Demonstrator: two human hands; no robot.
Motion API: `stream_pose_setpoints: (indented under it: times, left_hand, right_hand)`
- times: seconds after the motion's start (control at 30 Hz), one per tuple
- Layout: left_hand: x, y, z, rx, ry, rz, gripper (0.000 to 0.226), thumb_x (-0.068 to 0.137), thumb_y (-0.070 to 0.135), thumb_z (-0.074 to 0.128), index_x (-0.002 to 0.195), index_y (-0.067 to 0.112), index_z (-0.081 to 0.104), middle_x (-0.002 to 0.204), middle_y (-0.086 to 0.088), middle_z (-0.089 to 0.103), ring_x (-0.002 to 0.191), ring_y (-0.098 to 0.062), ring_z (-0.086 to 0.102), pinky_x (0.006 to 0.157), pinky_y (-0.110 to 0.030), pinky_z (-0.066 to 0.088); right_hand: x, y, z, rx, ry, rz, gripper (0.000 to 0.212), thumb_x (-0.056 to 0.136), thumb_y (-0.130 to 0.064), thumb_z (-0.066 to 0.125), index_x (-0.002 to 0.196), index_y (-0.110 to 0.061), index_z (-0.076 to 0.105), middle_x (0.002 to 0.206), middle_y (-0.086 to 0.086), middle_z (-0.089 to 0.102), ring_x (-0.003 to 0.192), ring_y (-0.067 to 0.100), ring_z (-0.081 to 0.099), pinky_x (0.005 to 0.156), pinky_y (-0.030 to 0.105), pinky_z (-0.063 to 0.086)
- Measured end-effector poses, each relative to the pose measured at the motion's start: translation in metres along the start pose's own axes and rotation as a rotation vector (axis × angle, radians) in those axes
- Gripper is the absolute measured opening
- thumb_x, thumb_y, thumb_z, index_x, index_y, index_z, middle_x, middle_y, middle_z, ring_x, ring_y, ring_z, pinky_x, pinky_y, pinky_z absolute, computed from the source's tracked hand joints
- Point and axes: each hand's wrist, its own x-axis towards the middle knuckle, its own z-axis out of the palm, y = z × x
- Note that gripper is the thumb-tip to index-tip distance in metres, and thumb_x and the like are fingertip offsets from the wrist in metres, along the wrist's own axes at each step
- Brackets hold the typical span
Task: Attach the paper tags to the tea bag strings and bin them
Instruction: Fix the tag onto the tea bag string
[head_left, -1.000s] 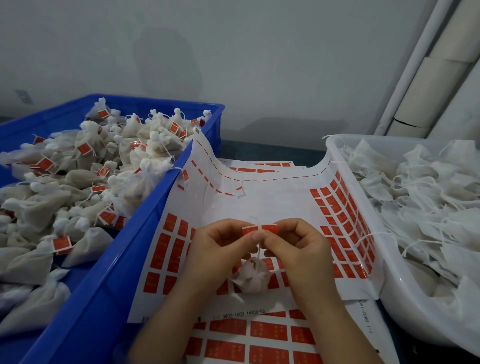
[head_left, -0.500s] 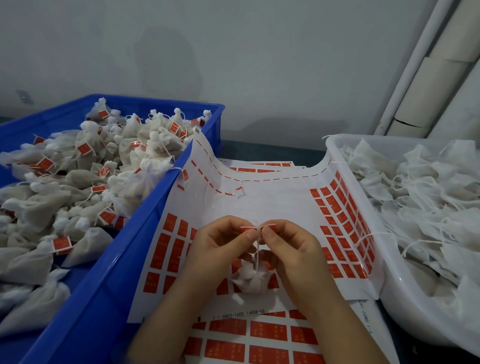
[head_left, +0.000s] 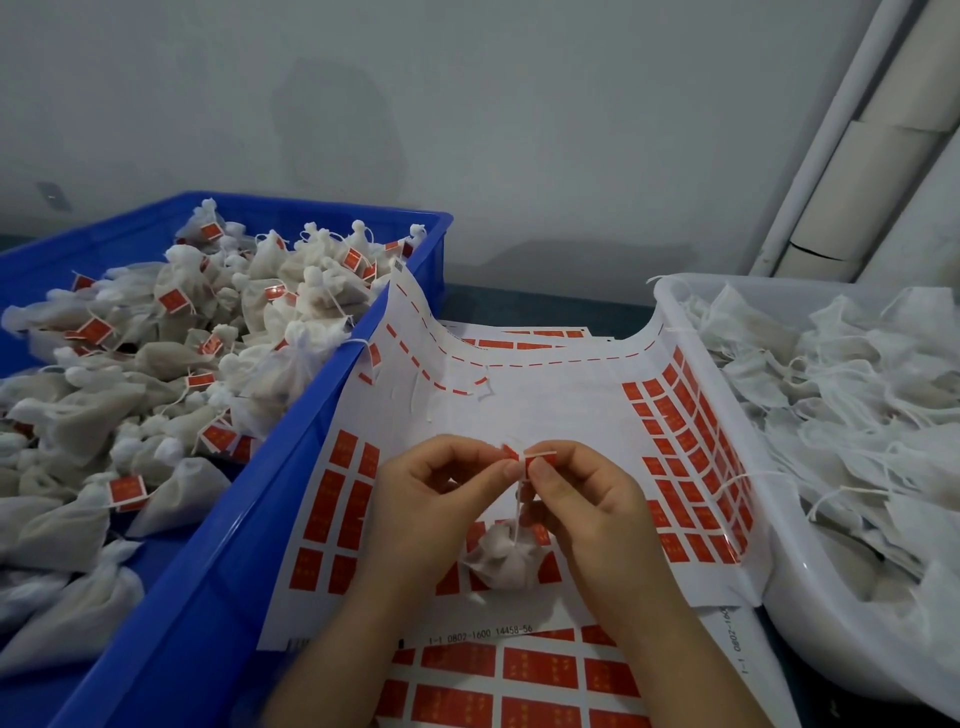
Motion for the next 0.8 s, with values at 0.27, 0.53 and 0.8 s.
stream_pose_setpoints:
  times: [0.27, 0.53, 0.8]
  left_hand:
    - [-0.0028, 0.0056, 0.0014, -0.071, -0.056, 0.018, 0.018, 0.066, 0.031, 0.064, 0.083, 0.029, 0.07, 0.072, 0.014, 0.071, 0.067, -0.004, 0.067, 0.057, -0.012, 0.05]
    - [-0.0026, 0.0052, 0.0019, -0.092, -0.023, 0.021, 0.016, 0.065, 0.031, 0.065, 0.08, 0.029, 0.07, 0.07, 0.011, 0.072, 0.063, -0.007, 0.067, 0.055, -0.013, 0.051]
    - [-0.0029, 0.0055, 0.0015, -0.114, -0.009, 0.023, 0.018, 0.064, 0.032, 0.065, 0.08, 0.025, 0.07, 0.069, 0.008, 0.071, 0.061, -0.009, 0.066, 0.056, -0.015, 0.052]
  right_hand:
    - [-0.0008, -0.0015, -0.0002, -0.014, 0.027, -0.044, 0.013, 0.079, -0.032, 0.057, 0.087, -0.027, 0.066, 0.079, -0.015, 0.069, 0.08, 0.004, 0.065, 0.065, 0.015, 0.053]
    - [-0.0016, -0.0041, 0.0004, -0.091, 0.057, -0.147, 0.012, 0.082, -0.022, 0.062, 0.081, -0.033, 0.066, 0.075, -0.022, 0.068, 0.078, -0.001, 0.064, 0.063, 0.01, 0.051]
    - [-0.0024, -0.0065, 0.003, -0.106, 0.156, -0.188, 0.016, 0.065, -0.038, 0.064, 0.081, -0.039, 0.067, 0.079, -0.026, 0.069, 0.081, -0.003, 0.065, 0.06, 0.01, 0.051]
